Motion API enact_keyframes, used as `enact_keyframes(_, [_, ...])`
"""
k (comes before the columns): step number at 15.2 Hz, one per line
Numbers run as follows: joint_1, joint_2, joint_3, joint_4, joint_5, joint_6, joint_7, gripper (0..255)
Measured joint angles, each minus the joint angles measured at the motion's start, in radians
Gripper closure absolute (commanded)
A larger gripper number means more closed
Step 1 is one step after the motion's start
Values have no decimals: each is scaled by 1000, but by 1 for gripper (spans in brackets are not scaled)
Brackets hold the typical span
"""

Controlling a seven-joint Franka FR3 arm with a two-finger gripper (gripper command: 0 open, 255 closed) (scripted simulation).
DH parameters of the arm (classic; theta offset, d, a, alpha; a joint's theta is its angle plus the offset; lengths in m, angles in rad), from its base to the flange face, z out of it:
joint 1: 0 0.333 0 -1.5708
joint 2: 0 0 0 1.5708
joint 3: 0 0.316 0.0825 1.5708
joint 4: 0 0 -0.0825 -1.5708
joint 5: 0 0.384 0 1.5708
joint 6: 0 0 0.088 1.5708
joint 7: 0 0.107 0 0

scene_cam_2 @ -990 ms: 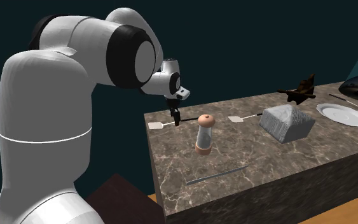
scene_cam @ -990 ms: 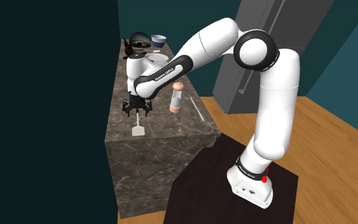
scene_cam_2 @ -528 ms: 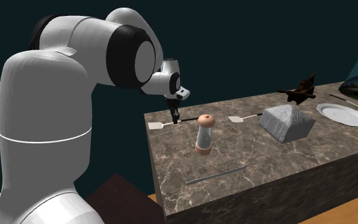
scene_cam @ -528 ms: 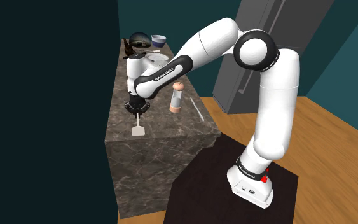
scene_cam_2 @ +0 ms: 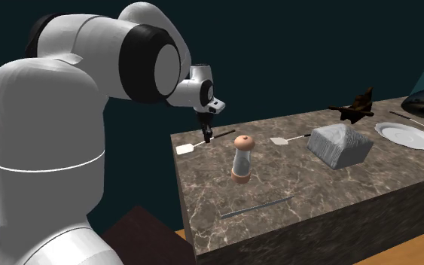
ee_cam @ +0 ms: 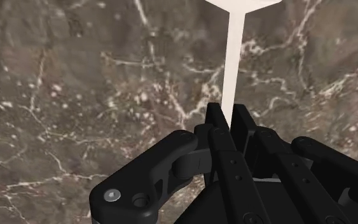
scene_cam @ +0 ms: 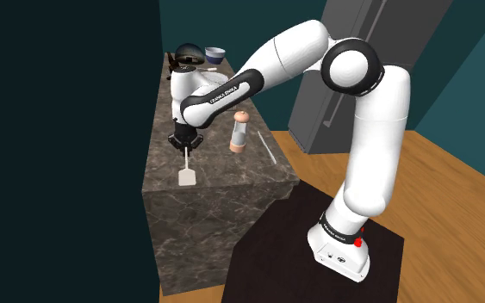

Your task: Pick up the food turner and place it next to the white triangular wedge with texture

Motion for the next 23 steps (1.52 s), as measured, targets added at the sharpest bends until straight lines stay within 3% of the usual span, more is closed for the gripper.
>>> enact_keyframes(23, [-15, -137, 20, 140, 64, -269, -55, 255])
